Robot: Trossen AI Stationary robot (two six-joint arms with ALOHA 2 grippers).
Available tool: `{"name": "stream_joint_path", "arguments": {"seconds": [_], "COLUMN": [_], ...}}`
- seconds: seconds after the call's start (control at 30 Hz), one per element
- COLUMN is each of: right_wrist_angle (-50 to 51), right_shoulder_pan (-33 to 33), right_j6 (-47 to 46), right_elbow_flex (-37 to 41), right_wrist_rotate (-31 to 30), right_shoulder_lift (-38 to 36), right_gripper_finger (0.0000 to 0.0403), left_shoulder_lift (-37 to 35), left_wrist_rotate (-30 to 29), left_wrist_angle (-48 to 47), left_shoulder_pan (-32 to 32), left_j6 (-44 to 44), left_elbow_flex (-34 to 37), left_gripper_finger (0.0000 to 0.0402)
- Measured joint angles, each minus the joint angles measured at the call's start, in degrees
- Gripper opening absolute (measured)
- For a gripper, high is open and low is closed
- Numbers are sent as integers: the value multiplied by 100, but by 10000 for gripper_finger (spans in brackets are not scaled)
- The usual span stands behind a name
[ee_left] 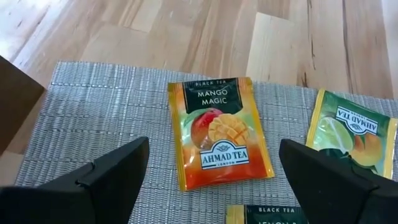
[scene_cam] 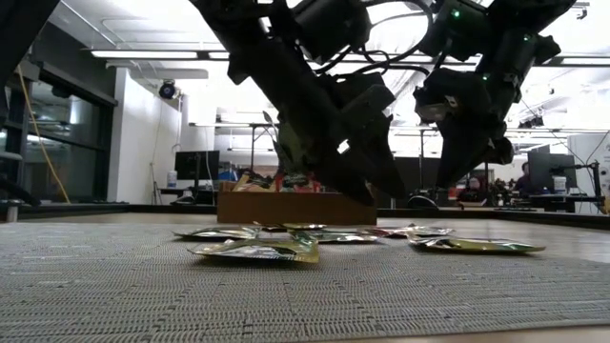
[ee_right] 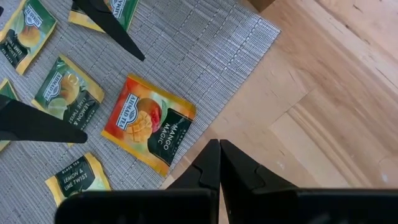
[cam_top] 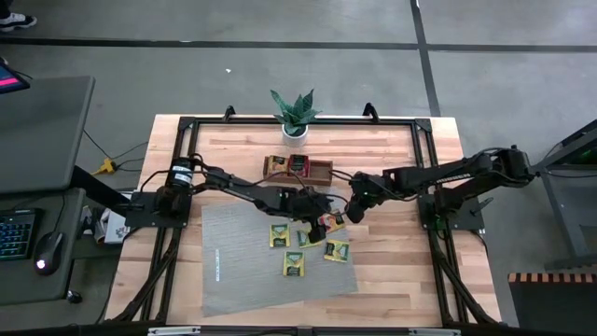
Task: Pick & Place Tea
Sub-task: Put the orange tea bag into the left section of the wooden organizer
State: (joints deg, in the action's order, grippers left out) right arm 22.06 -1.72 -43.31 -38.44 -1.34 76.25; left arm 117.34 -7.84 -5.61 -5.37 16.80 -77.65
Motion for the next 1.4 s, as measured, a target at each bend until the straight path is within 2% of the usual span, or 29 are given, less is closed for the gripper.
{"name": "stream_joint_path", "arguments": {"seconds": [0.23, 0.37, 0.6, 0.8, 0.9, 1.1, 1.23, 1.4], "right_wrist_angle": [0, 0, -2, -4, -4, -23, -43, -62], "right_shoulder_pan": [0, 0, 0, 0, 0, -2, -2, -2], "right_j6": [-11, -13, -13, -14, -15, -29, -26, -17], "right_elbow_flex": [0, 0, 0, 0, 0, 0, 0, 0], "right_wrist_rotate": [-121, -127, -129, -197, -216, -412, -442, -455], "right_shoulder_lift": [0, 0, 0, 0, 0, 0, 0, 0], "right_gripper_finger": [0, 0, 0, 0, 0, 4, 24, 63], "left_shoulder_lift": [0, 0, 0, -2, -1, -2, -2, -2], "left_wrist_rotate": [-72, -354, -309, -216, -137, 70, 92, 160], "left_wrist_angle": [-52, -55, -190, -181, -179, -164, -42, 75], "left_shoulder_pan": [9, 9, 9, 9, 0, -2, -10, -73], "left_j6": [365, 587, 907, 751, 634, 568, 297, 48], "left_elbow_flex": [0, 0, 0, 0, 0, 0, 0, 0], "left_gripper_finger": [358, 358, 358, 355, 331, 241, 188, 150]}}
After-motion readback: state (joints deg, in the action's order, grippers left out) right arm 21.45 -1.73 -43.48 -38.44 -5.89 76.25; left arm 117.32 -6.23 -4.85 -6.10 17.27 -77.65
